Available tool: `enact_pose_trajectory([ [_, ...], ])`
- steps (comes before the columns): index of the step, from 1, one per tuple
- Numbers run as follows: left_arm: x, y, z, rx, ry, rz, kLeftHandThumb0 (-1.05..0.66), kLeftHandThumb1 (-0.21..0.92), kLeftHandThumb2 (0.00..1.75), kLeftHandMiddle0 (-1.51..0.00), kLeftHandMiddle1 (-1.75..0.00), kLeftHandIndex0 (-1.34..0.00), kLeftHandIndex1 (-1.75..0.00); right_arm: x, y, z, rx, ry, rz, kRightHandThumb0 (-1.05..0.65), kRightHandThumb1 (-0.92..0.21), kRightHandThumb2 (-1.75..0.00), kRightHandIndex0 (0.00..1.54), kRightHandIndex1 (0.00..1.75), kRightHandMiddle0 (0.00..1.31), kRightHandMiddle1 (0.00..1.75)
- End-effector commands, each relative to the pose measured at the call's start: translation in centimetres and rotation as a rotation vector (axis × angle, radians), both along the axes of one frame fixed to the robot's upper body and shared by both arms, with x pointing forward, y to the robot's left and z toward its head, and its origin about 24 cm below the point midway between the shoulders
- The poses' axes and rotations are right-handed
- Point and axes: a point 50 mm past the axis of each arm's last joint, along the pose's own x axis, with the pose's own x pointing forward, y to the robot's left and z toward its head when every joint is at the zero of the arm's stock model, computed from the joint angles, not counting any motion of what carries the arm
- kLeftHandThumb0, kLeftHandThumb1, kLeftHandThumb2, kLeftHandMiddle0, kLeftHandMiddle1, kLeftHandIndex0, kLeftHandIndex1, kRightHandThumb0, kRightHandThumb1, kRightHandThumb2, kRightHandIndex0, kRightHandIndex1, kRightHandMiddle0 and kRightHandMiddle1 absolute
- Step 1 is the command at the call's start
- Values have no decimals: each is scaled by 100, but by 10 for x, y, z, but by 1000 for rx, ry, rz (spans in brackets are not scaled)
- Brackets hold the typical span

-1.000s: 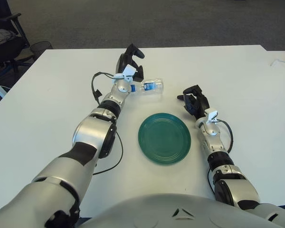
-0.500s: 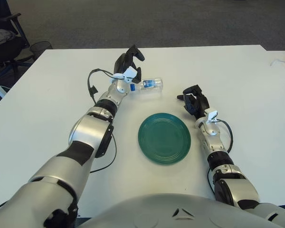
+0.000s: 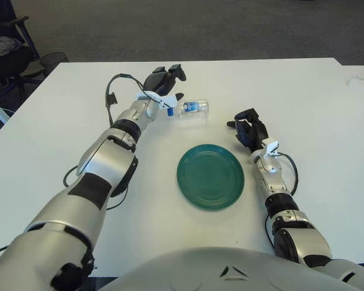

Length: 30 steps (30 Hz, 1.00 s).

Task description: Put the bottle into the plate.

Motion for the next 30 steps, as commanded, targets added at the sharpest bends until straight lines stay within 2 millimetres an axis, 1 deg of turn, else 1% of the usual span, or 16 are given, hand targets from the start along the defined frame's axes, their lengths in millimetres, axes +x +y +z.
enact_pose_trajectory([
  [1,4,-1,7,122,-5,-28,-104,90,16,0,-3,0,-21,-20,-2,-32,14,159,-12,-35,-92,-52,40,101,19,175],
  [4,3,-5,4,164,19,-43,-105,91,17,0,-1,0,-11,-20,-1,-32,9,157,-9,-35,-92,-52,40,101,19,175],
  [5,3,-6,3,172,27,-46,-105,92,20,0,-1,0,-7,-20,-1,-32,8,157,-8,-35,-92,-52,41,101,19,175],
  [8,2,-9,0,191,42,-50,-105,92,26,0,0,0,-3,-21,0,-32,6,159,-7,-35,-92,-52,41,102,19,175],
  [11,2,-10,-2,202,57,-56,-105,92,36,0,0,0,-1,-21,0,-33,5,165,-10,-35,-92,-52,41,102,19,175],
  [14,2,-12,-3,199,72,-60,-105,92,42,0,0,0,0,-20,0,-33,1,170,-13,-35,-92,-52,40,102,19,175],
  [15,1,-12,-3,196,78,-61,-105,92,46,0,0,0,0,-20,1,-33,-2,171,-13,-35,-92,-52,40,103,19,175],
  [20,1,-17,-3,139,114,-67,-105,92,59,0,0,-2,-1,-20,3,-33,-13,181,-20,-35,-92,-52,41,105,19,175],
  [28,0,-22,-1,30,157,-75,-105,92,69,0,0,-4,-5,-21,5,-32,-17,194,-32,-35,-92,-51,40,107,20,175],
  [30,0,-24,0,-3,168,-80,-104,92,73,0,0,-2,-11,-22,5,-32,-15,196,-33,-35,-92,-51,40,108,20,174],
])
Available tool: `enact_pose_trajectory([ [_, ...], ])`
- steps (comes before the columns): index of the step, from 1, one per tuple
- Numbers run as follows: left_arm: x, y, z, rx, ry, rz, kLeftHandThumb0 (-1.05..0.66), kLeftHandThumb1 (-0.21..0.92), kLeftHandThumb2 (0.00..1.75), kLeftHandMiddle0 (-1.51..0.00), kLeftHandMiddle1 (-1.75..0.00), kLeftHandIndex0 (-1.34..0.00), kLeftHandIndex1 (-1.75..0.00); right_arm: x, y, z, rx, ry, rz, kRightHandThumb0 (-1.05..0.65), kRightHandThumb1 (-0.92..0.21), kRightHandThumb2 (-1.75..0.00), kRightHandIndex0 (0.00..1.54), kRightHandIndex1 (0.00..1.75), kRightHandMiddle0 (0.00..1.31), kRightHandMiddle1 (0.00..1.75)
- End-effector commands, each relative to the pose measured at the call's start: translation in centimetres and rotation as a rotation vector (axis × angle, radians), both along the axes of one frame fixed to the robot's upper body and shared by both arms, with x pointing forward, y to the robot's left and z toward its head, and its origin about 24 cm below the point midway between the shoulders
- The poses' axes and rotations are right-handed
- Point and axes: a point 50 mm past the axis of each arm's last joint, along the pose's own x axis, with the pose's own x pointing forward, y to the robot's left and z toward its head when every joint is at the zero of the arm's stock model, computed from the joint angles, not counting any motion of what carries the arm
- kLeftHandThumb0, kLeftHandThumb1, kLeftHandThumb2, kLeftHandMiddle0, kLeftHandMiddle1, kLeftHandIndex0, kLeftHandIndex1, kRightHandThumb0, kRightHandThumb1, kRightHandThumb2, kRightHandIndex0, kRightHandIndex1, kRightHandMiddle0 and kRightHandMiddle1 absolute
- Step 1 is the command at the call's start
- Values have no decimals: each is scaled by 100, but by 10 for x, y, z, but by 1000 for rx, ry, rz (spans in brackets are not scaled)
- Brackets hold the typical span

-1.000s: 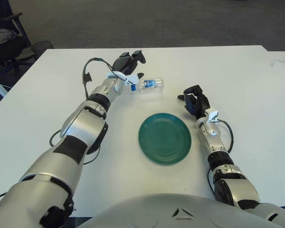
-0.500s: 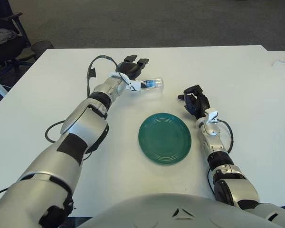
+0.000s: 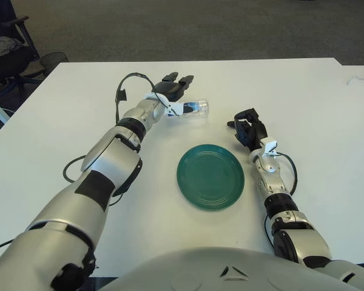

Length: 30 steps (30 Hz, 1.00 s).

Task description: Put the bottle into the plate.

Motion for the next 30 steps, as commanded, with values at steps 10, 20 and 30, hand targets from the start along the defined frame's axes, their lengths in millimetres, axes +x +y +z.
enact_pose_trajectory([
  [10,3,-11,17,-210,51,-15,-94,92,76,-2,-1,0,-27,-21,2,-31,7,170,-12,-35,-92,-51,41,109,20,174],
  [20,-3,-26,5,-250,98,1,-90,92,70,-8,-4,0,-35,-22,3,-31,3,177,-7,-35,-92,-50,40,108,21,173],
  [30,-5,-26,-4,-191,111,16,-93,92,66,-15,-7,0,-53,-22,2,-32,-13,176,-15,-35,-92,-50,40,108,21,173],
])
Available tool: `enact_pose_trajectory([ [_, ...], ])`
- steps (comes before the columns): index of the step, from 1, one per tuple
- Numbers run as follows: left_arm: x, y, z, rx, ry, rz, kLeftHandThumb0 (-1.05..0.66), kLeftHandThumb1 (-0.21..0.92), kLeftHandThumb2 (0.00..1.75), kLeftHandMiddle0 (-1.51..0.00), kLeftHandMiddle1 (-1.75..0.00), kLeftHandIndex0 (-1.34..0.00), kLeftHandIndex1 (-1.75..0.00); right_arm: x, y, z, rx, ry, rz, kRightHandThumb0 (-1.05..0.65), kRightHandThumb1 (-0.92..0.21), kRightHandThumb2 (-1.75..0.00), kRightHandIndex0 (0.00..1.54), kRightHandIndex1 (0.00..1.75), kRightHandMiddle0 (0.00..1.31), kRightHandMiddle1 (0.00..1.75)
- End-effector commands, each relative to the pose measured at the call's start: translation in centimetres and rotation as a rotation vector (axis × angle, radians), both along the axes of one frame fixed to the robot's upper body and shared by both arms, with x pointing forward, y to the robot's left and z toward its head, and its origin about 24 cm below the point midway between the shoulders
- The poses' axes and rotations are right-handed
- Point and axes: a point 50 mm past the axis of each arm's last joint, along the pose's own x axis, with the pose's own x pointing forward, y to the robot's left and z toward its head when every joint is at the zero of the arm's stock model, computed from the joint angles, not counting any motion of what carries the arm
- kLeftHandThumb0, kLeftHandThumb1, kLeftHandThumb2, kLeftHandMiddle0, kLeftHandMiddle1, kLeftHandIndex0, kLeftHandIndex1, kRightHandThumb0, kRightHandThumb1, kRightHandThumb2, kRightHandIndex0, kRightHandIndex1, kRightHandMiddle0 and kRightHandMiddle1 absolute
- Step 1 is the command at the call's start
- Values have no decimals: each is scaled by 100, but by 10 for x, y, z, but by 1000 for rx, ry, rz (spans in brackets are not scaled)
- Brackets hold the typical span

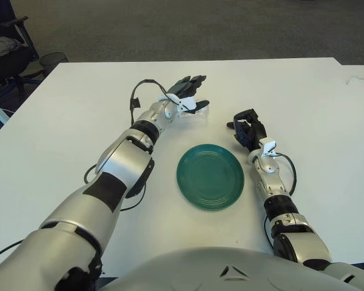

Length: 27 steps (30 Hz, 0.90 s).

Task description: Put the bottle into the plate.

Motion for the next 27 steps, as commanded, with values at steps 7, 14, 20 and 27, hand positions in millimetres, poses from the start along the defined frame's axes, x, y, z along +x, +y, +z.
enact_pose_trajectory([
  [7,2,7,-4,174,-51,-4,-96,92,67,-20,-9,0,-70,-20,-3,-33,-9,175,-29,-35,-92,-50,38,108,21,174],
  [14,1,9,-8,326,-112,-32,-101,92,71,-21,-11,0,-88,-20,-3,-32,1,177,-36,-35,-92,-51,37,108,21,174],
  [20,-1,11,-12,462,-176,-70,-104,92,76,-18,-10,0,-98,-21,-3,-32,13,177,-33,-35,-92,-51,38,108,21,174],
  [27,-2,19,-21,600,-218,-86,-105,92,80,-15,-8,0,-103,-22,-3,-32,27,172,-26,-35,-92,-51,38,108,20,174],
])
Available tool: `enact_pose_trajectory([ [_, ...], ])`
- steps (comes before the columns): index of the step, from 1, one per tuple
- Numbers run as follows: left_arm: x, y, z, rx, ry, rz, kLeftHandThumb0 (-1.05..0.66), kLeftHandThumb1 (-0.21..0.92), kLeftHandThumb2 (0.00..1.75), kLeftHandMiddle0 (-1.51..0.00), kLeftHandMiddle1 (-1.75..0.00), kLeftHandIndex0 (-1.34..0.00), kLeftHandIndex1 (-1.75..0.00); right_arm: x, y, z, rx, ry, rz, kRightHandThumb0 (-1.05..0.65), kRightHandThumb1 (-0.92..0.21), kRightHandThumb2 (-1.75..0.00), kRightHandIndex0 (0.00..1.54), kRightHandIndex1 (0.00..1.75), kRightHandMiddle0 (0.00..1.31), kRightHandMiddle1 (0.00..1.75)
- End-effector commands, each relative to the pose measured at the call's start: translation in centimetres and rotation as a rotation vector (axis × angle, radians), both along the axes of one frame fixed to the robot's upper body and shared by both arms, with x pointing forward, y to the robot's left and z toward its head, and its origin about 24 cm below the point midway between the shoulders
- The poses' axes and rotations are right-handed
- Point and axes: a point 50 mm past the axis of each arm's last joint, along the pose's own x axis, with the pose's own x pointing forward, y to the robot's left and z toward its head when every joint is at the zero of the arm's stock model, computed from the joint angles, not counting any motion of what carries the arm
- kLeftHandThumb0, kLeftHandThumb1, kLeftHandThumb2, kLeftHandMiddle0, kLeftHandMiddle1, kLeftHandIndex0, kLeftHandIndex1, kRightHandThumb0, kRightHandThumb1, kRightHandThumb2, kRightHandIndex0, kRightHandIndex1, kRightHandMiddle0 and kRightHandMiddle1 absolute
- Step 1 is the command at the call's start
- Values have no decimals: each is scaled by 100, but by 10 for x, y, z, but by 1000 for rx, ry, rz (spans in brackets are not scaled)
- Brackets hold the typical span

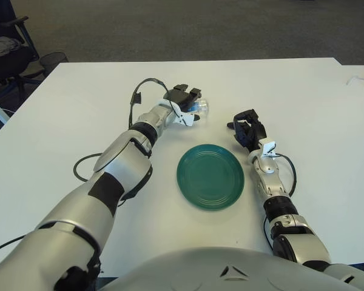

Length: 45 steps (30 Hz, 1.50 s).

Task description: Put the bottle into the plate.

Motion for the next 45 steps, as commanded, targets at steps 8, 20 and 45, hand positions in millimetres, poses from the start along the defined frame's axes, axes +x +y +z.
enact_pose_trajectory([
  [8,5,19,-1,139,-57,31,-105,92,78,-12,-7,0,-96,-22,-4,-33,40,172,-2,-35,-91,-51,38,109,21,173],
  [20,5,26,-3,116,-47,69,-105,92,72,-12,-7,0,-87,-21,-4,-33,56,169,11,-35,-90,-52,38,110,22,173],
  [45,-7,20,-24,21,35,86,-97,92,58,-20,-11,0,-96,-23,-8,-34,62,166,5,-35,-92,-50,40,109,22,172],
])
